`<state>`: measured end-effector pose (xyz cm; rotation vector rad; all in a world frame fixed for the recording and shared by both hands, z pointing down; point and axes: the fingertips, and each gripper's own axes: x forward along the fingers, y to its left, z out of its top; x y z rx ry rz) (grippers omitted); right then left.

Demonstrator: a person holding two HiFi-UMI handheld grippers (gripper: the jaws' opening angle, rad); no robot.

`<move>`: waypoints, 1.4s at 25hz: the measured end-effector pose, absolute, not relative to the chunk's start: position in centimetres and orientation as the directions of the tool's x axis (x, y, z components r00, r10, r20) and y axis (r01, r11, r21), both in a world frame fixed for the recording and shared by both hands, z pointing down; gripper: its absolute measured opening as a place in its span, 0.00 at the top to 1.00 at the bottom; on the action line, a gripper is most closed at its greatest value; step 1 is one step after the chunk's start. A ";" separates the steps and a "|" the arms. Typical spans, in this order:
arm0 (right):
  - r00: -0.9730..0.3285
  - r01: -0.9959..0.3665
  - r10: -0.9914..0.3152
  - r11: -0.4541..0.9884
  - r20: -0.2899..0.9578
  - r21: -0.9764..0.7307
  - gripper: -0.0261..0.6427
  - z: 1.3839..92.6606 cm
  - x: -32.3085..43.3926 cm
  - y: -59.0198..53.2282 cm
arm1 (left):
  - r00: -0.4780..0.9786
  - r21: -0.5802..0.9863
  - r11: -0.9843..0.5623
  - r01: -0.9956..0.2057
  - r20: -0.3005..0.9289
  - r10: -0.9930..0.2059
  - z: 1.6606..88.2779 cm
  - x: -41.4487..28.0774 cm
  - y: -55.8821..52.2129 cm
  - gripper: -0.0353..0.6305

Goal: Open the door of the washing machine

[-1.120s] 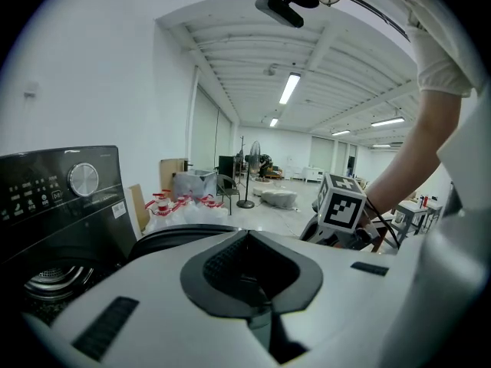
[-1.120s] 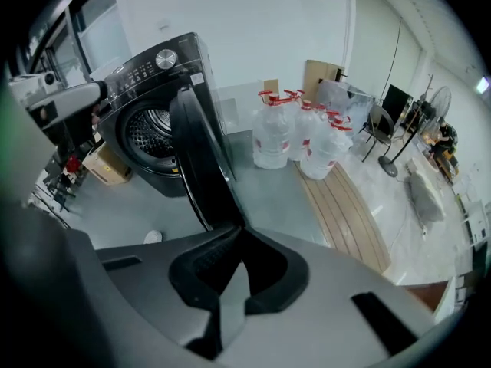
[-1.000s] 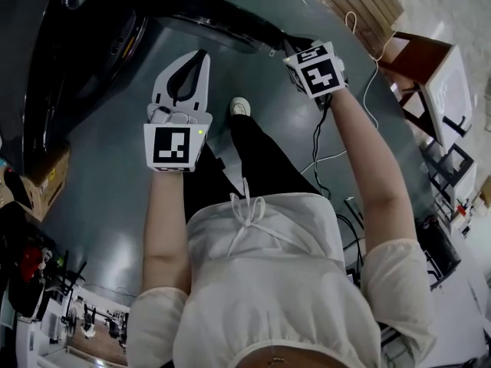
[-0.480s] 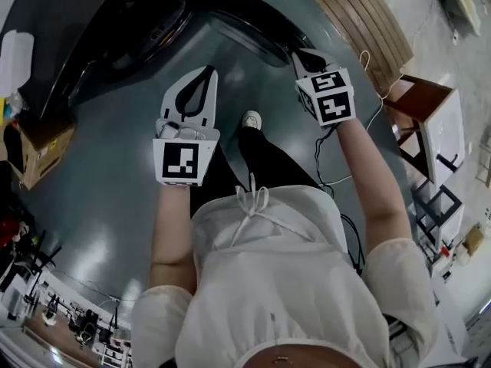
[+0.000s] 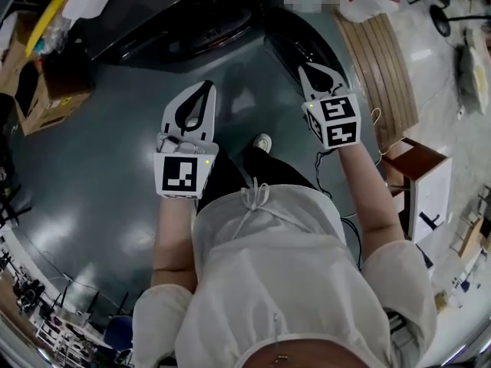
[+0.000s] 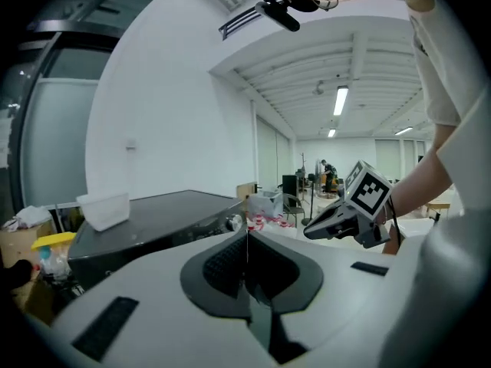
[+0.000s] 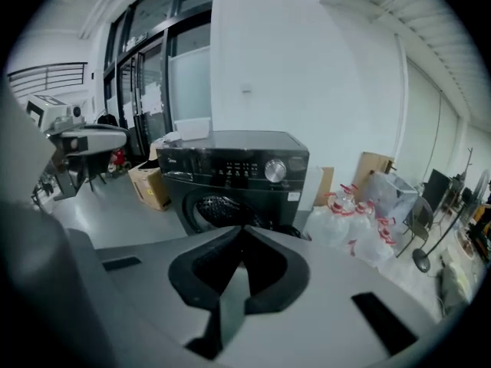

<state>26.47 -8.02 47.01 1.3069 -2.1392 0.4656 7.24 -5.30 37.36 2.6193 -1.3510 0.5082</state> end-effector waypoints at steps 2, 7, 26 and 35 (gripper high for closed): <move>-0.385 -0.873 -0.703 0.488 0.598 0.012 0.95 44.4 23.7 -9.6 | 0.509 -0.022 -0.548 -0.836 0.343 -0.790 35.6 4.9 -5.7 0.91; -0.465 -0.838 -0.741 0.545 0.484 0.030 0.95 37.8 16.9 -13.1 | 0.449 -0.023 -0.475 -0.880 0.284 -0.847 31.2 -0.8 -6.5 0.91; -0.672 -0.710 -0.713 0.697 0.199 0.102 0.95 23.8 3.0 -14.9 | 0.116 -0.111 -0.125 -0.986 0.076 -0.990 19.3 -18.3 -4.5 0.91; -0.690 -0.707 -0.719 0.694 0.088 0.133 0.95 20.9 1.6 -13.5 | 0.093 -0.111 -0.100 -0.989 0.060 -0.994 17.8 -19.5 -3.1 0.91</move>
